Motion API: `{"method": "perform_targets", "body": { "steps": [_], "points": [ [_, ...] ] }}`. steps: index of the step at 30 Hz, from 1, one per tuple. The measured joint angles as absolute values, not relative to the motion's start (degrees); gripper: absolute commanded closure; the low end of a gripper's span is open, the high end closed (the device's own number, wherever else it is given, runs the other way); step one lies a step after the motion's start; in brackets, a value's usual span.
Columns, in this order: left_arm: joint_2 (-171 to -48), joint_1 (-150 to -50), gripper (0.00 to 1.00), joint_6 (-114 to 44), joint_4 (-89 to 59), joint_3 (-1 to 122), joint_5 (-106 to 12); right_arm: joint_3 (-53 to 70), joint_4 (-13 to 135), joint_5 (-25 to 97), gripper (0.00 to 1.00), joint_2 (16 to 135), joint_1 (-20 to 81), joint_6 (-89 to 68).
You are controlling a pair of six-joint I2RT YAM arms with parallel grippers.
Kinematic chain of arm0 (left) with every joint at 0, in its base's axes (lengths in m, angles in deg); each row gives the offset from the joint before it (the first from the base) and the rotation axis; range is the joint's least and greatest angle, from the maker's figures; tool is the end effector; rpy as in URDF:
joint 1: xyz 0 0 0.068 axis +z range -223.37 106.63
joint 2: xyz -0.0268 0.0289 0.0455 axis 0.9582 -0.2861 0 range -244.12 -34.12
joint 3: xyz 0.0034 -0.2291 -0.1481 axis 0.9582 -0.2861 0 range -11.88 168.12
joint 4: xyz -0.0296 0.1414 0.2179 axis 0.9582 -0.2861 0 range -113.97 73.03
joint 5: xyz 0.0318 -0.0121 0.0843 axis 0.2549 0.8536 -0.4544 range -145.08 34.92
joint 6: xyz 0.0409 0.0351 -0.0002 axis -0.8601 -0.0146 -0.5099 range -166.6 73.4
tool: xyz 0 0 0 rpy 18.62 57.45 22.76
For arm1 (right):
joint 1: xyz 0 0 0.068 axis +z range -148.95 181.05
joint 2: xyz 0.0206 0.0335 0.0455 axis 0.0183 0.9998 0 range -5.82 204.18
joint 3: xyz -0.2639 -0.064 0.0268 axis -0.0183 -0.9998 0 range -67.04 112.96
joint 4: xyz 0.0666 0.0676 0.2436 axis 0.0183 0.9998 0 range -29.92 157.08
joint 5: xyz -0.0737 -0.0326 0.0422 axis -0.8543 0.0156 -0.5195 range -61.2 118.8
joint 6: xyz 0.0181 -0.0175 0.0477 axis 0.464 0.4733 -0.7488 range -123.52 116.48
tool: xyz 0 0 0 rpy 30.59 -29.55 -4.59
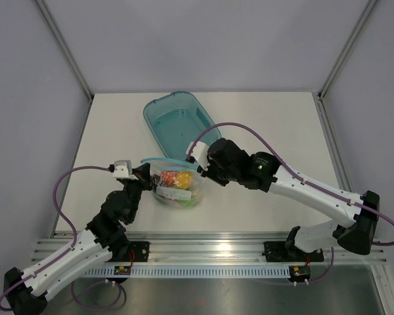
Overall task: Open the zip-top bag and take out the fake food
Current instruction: Unzip the zipper food storage bag at the center of the board, then open the zipper of the food storage bag at the center of the board.
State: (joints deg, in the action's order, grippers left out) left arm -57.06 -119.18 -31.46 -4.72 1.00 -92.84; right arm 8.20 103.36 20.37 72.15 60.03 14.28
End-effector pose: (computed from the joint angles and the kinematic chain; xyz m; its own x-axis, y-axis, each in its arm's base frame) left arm 0.1067 -0.0784 0.2366 -0.0109 -0.2850 -0.9585 0.1424 0.9483 -0.2836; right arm 0.1532 0.2444 0.3414 -0.1100 -0.7696 -0.6290 -0.8706 0.3799 -0.3127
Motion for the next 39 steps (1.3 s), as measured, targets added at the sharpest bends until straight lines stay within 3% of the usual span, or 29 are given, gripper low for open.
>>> {"method": "perform_targets", "body": {
  "steps": [3,12,39],
  "points": [
    [-56.98,-119.18,1.0,-33.19,-2.84,0.72,-89.78,6.65,100.81,22.12,0.62,69.2,60.01,14.61],
    [-56.98,-119.18,1.0,-36.34,1.21,0.04,-82.22,0.94,86.88,25.44,0.63,61.97,59.94,16.21],
    [-56.06,-119.18,1.0,-37.82,3.24,-1.03,-77.23,1.23,71.89,26.8,0.75,79.67,59.87,16.88]
  ]
}}
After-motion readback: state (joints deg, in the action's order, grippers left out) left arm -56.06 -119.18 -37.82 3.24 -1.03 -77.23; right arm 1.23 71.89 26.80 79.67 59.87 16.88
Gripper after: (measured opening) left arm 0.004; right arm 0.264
